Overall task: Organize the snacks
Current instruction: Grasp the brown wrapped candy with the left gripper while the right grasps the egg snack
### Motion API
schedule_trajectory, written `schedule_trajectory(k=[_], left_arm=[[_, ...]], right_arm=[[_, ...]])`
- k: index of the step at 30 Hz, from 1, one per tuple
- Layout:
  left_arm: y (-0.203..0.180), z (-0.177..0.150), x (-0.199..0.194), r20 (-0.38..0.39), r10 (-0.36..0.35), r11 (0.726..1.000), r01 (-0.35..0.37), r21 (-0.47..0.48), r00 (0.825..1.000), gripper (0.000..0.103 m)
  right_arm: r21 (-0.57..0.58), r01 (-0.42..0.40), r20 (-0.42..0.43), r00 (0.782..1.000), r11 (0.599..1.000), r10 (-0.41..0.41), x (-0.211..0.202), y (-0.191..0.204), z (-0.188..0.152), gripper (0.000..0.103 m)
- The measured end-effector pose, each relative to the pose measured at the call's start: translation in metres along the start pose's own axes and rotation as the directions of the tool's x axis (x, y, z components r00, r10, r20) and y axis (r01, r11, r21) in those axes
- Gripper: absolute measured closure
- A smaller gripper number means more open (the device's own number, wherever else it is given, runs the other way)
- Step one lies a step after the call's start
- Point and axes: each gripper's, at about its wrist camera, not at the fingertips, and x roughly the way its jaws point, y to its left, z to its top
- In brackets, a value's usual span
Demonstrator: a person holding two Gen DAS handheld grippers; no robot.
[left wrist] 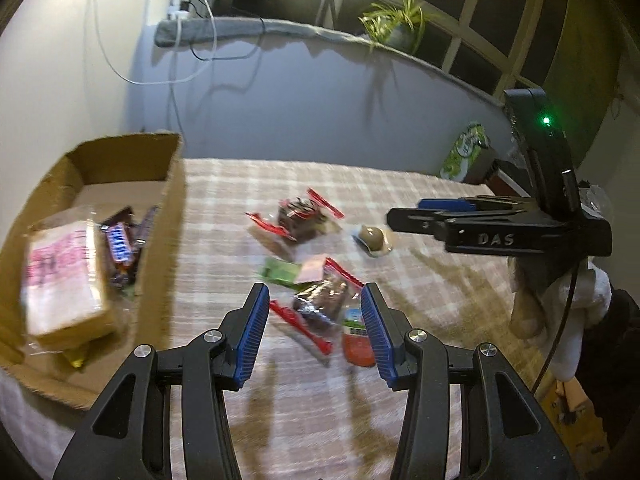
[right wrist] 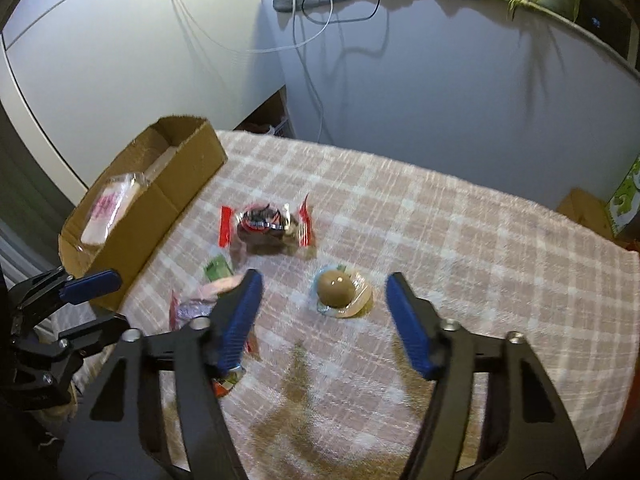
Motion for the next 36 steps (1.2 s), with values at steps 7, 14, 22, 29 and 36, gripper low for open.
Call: schedule_trajectory(k=[7,14,22,29,36], left_arm=[[-0.012,0.0,0.029,-0.057,-0.012,0.999,0.015,0.052,0.998,0.048],[-0.012,0.001,0.045,-0.084,0.012,0.996,-0.005,0.086,0.996,0.048],[-0.007,-0.005,0.057,-0.11,0.008,0.997,0.001,0.078,0.994,0.048],[-0.001,-0.006,0.063,-0.119,-0.001,0.998,0.008,0.055,0.993,0.058],[0.002,-0.006,0.061,-0.112,0.001,0.999,0.003,0.04,0.994,0.068]], right_arm=[[-0.015,-0.013,-0.035,0.999,1.0,0.012,0.021,-0.002,-0.007,0.053],[-0.035,-0.009,-0.052,0.999,0.999,0.007,0.036,-0.001,-0.005,0.053],[-0.059,0.007,-0.074,0.997,0.998,-0.011,0.05,0.001,-0.006,0.063],[-0.099,0.051,-0.084,0.995,0.994,-0.06,0.058,0.004,-0.003,0.063],[-0.14,0.082,-0.093,0.991,0.987,-0.096,0.066,0.009,-0.001,0.068]])
